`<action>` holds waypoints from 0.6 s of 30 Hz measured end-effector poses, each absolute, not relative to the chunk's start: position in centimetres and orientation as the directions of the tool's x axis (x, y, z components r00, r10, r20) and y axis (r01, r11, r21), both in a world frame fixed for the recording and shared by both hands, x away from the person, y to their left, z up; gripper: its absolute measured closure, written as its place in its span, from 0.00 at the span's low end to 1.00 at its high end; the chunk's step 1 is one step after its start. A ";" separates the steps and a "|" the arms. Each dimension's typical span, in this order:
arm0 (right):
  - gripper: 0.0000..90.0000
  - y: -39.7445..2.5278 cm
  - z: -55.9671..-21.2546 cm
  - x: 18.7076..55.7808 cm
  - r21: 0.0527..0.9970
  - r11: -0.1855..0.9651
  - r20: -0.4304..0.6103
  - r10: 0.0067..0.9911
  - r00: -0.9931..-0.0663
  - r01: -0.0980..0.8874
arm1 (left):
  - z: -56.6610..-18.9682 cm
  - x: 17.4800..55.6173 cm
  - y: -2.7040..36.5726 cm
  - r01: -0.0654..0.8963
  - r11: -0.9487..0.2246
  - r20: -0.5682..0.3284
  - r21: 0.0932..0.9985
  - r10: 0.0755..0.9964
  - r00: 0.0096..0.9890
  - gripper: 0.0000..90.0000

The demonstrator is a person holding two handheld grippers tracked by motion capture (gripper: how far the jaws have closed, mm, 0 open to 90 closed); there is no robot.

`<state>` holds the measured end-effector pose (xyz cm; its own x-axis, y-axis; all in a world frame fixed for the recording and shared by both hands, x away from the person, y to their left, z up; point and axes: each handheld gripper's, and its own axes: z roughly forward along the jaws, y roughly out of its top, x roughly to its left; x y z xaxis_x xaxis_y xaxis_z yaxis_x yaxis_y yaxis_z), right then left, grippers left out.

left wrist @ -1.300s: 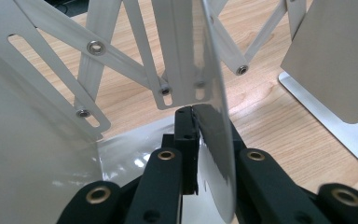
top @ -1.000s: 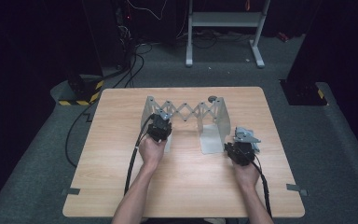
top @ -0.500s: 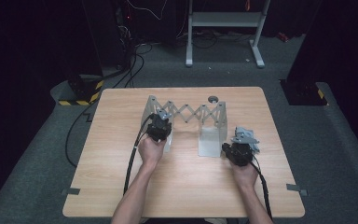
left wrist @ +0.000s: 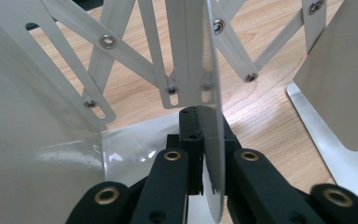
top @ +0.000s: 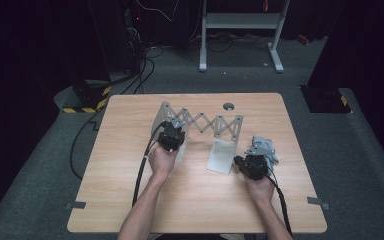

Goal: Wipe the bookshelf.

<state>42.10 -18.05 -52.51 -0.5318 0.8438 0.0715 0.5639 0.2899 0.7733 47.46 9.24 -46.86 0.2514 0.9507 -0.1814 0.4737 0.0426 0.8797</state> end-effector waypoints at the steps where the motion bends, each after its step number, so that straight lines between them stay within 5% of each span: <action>1: 0.93 -17.9 -52.6 42.1 0.769 0.304 0.064 0.839 -0.540 0.563 | -46.9 47.5 9.3 0.473 0.041 -0.181 0.880 0.950 0.254 0.97; 8: 0.92 -17.2 -52.5 41.3 0.756 0.348 0.042 0.819 -0.572 0.554 | -46.9 47.3 9.9 0.474 0.045 -0.195 0.879 0.942 0.273 0.97; 18: 0.92 -19.5 -51.4 43.5 0.745 0.253 0.108 0.868 -0.485 0.618 | -47.0 47.1 9.9 0.466 0.039 -0.192 0.884 0.939 0.285 0.98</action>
<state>43.50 -19.46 -51.38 -0.4847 0.8681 0.1076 0.6178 0.2526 0.7447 47.05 9.94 -47.03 0.2853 0.9390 -0.1921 0.4657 0.0393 0.8840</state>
